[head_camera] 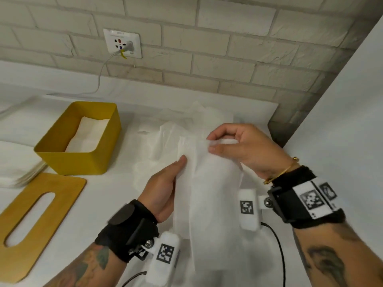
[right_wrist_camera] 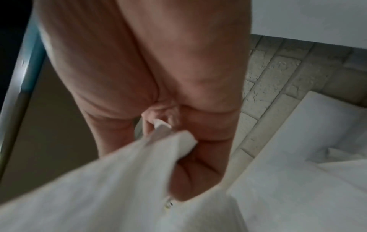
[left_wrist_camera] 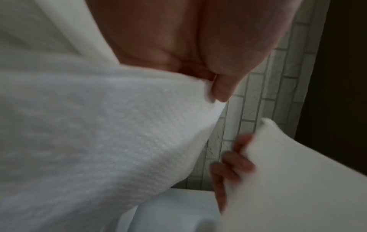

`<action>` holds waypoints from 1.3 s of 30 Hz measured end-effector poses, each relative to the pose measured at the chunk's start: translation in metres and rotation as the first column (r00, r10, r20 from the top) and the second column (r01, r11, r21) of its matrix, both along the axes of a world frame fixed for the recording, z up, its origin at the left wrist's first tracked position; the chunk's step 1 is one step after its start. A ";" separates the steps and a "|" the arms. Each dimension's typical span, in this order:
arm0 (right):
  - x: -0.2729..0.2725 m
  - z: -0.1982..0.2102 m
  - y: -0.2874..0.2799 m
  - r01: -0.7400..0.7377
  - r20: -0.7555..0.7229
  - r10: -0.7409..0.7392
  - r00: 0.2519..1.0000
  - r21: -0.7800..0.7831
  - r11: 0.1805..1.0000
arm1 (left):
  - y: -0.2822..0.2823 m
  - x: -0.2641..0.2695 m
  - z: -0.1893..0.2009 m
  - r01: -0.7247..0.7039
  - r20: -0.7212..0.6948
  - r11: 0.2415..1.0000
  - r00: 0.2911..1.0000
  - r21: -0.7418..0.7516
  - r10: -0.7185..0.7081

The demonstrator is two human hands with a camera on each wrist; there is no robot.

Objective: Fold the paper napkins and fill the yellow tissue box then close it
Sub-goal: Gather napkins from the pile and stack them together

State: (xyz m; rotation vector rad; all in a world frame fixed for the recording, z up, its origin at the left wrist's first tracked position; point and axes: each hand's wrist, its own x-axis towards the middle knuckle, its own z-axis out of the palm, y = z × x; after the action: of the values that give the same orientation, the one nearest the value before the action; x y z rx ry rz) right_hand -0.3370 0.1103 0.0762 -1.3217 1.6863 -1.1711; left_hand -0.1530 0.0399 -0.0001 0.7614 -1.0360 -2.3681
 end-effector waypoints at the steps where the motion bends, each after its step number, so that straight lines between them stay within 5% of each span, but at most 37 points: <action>1: 0.000 -0.010 -0.005 0.039 -0.108 -0.033 0.994 0.052 0.998 | 0.004 -0.001 -0.001 0.008 -0.007 1.000 1.000 0.016 -0.008; 5: 0.003 -0.033 -0.007 0.176 -0.220 -0.143 0.965 0.137 0.975 | 0.010 0.000 -0.010 0.024 0.002 0.999 1.000 0.038 -0.024; 9: 0.009 -0.044 0.006 0.276 0.103 -0.293 0.950 0.156 0.948 | 0.009 0.000 -0.020 0.000 0.056 1.000 0.998 -0.004 0.000; 16: 0.020 -0.076 0.041 0.451 0.511 -0.454 0.730 0.140 0.881 | 0.001 0.001 -0.026 -0.099 0.083 0.992 0.991 -0.080 0.105; 35: 0.027 -0.089 0.041 0.561 0.341 -0.526 0.779 -0.005 0.828 | 0.000 0.003 -0.019 -0.204 0.076 0.969 0.973 -0.139 0.216; 39: 0.028 -0.074 0.047 0.412 0.405 -0.342 0.848 -0.098 0.906 | -0.004 0.003 -0.017 -0.221 0.087 0.970 0.969 -0.100 0.229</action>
State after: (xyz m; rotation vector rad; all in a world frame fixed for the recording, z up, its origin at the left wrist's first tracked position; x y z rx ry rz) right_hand -0.3087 0.1573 0.0017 -0.7969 1.6151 -1.7253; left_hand -0.1503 0.0362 -0.0166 0.9181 -1.0292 -2.0962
